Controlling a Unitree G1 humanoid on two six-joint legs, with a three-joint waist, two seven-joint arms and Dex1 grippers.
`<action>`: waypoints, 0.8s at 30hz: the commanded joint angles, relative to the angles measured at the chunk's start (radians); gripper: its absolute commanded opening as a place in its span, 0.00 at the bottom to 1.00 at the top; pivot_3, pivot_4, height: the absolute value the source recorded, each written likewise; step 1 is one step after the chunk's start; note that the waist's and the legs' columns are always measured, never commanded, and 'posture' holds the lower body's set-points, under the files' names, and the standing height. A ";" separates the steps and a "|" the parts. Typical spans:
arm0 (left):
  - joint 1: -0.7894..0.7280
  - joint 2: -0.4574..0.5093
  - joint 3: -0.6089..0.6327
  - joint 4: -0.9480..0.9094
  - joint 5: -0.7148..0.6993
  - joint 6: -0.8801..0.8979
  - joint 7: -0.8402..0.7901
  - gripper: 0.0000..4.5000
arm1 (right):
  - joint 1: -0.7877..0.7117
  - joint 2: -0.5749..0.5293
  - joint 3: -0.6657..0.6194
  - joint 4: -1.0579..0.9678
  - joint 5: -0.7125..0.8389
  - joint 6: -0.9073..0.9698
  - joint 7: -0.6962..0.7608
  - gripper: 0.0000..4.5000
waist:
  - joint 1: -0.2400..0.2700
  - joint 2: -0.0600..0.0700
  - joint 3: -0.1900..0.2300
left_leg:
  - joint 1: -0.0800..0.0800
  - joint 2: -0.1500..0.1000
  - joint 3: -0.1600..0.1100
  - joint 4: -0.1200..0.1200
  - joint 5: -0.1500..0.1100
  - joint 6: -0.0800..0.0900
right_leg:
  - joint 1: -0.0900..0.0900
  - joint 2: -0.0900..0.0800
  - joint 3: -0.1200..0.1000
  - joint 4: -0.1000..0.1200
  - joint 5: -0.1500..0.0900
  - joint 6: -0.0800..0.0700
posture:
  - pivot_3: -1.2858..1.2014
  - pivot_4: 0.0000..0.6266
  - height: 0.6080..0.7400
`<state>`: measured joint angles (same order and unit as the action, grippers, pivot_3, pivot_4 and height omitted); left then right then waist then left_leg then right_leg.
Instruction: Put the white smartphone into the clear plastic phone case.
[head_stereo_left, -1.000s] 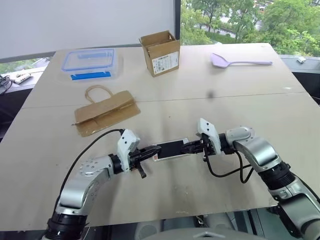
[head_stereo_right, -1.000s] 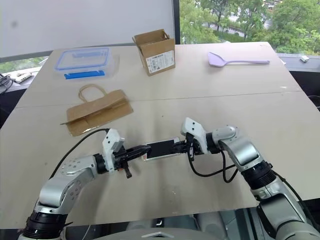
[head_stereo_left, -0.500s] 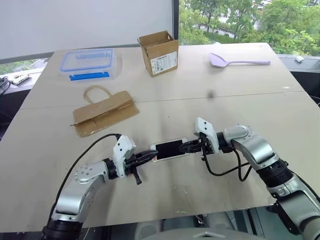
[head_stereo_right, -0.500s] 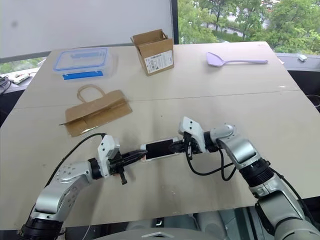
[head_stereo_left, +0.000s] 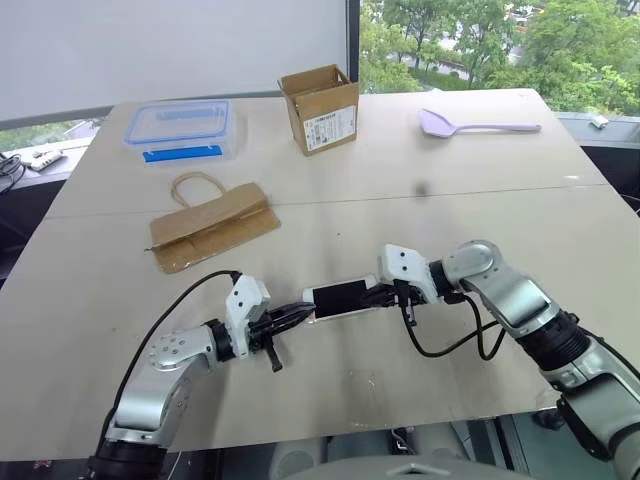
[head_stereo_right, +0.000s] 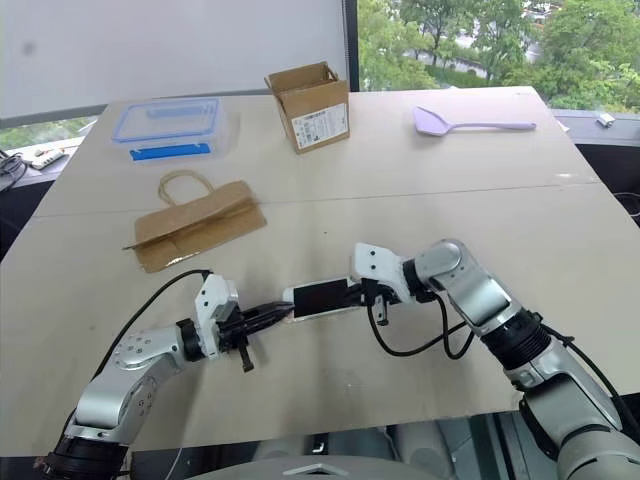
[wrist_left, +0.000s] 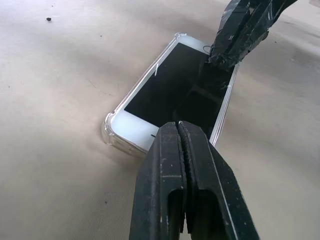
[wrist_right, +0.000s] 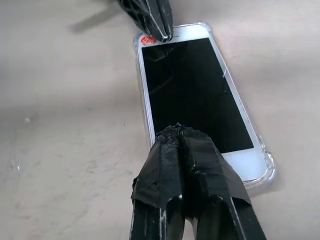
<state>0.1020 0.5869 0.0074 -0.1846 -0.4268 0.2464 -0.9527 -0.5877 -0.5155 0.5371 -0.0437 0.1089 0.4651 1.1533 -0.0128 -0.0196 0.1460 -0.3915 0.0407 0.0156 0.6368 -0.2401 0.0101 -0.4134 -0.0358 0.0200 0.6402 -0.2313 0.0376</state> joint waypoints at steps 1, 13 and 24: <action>0.023 0.014 -0.012 0.023 0.020 0.006 -0.010 0.01 | 0.039 -0.035 0.085 0.071 -0.088 0.035 0.012 0.00 | 0.000 0.000 -0.001 | 0.000 0.000 0.000 0.000 0.000 0.000 | 0.000 0.000 0.000 0.000 0.000 0.001 | 0.52 0.24 1.00; -0.013 0.018 -0.030 0.012 0.028 0.024 -0.009 0.01 | 0.032 -0.025 0.109 0.092 -0.114 0.066 0.016 0.00 | 0.001 0.001 -0.006 | 0.002 0.000 0.001 0.000 0.000 0.000 | 0.000 0.000 0.001 0.001 0.000 0.000 | 0.52 0.24 1.00; -0.024 0.009 -0.053 0.033 0.061 0.030 -0.001 0.01 | 0.009 0.005 0.271 0.215 -0.220 0.107 0.059 0.00 | 0.000 0.002 -0.025 | 0.011 0.000 0.000 0.000 0.000 0.000 | 0.006 -0.002 0.003 0.001 -0.001 0.001 | 0.52 0.24 1.00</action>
<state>0.0725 0.5978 -0.0169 -0.1645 -0.3829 0.2642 -0.9539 -0.6519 -0.4929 0.6197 0.0118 0.0040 0.4962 1.1805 -0.0128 -0.0171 0.1215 -0.3797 0.0412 0.0158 0.6364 -0.2402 0.0100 -0.4071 -0.0385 0.0236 0.6413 -0.2324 0.0389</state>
